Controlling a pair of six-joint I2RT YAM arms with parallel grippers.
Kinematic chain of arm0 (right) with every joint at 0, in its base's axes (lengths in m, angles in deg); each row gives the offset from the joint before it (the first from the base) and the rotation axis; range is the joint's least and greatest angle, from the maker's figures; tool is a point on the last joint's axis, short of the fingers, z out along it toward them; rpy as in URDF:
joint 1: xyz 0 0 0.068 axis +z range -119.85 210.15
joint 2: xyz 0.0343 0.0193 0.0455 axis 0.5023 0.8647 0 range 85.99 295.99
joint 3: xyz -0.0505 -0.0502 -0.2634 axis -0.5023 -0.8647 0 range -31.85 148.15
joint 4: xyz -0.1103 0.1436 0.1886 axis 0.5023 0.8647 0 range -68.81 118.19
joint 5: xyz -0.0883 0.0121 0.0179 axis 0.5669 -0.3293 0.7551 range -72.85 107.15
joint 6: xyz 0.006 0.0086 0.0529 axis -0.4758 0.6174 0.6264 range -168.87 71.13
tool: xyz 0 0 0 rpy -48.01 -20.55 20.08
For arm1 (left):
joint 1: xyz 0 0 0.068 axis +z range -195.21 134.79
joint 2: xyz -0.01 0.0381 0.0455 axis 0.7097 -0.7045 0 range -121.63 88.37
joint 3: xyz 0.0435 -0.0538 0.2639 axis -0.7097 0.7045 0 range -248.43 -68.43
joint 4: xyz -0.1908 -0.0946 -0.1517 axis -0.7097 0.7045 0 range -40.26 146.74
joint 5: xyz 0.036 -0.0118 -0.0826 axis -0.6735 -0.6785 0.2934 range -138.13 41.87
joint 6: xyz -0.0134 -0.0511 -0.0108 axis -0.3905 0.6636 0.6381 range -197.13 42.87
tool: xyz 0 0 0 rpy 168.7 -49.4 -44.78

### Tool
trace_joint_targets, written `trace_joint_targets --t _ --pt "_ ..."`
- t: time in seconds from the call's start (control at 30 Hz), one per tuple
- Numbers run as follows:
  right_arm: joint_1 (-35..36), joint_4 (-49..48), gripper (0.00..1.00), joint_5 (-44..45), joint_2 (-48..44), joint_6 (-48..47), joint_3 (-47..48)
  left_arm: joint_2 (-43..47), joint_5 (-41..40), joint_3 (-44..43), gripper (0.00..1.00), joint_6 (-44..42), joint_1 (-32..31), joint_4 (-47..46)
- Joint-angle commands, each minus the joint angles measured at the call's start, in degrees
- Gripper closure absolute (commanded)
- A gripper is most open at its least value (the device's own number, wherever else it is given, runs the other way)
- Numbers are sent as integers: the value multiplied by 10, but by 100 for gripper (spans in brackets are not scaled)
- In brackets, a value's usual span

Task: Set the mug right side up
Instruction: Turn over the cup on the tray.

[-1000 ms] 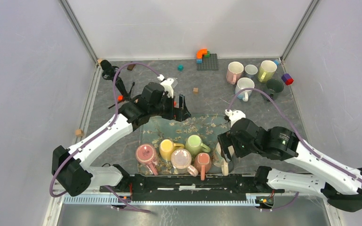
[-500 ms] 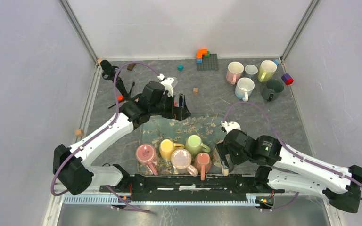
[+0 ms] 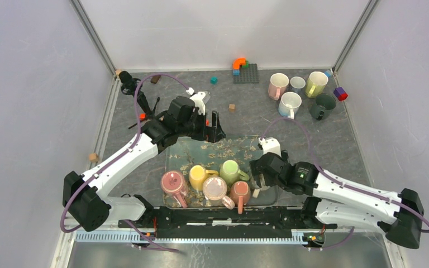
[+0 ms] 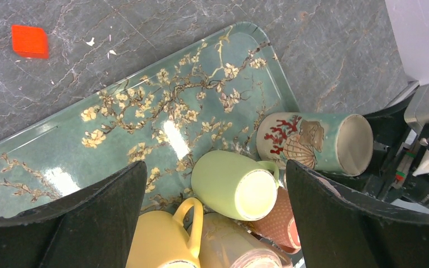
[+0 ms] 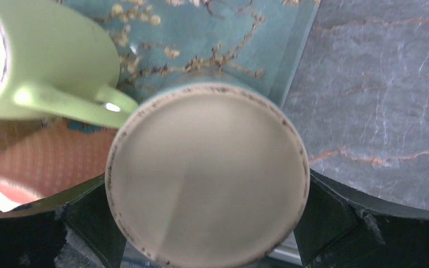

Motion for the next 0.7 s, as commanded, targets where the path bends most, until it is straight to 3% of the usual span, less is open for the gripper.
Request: trace_joint_targets --t 0.0,0.27,0.43,0.67 --pt "-37 -88 2 47 37 -51 -4 13 1 -22 0 -19 2 -3" --pt "-129 -196 2 -11 88 -165 11 22 0 -13 0 -17 2 -2" --pt "-151 -251 2 -45 115 -227 28 24 5 -9 0 -11 2 -6" --pt "-154 -191 2 -14 136 -235 91 25 12 -7 0 -14 2 -8"
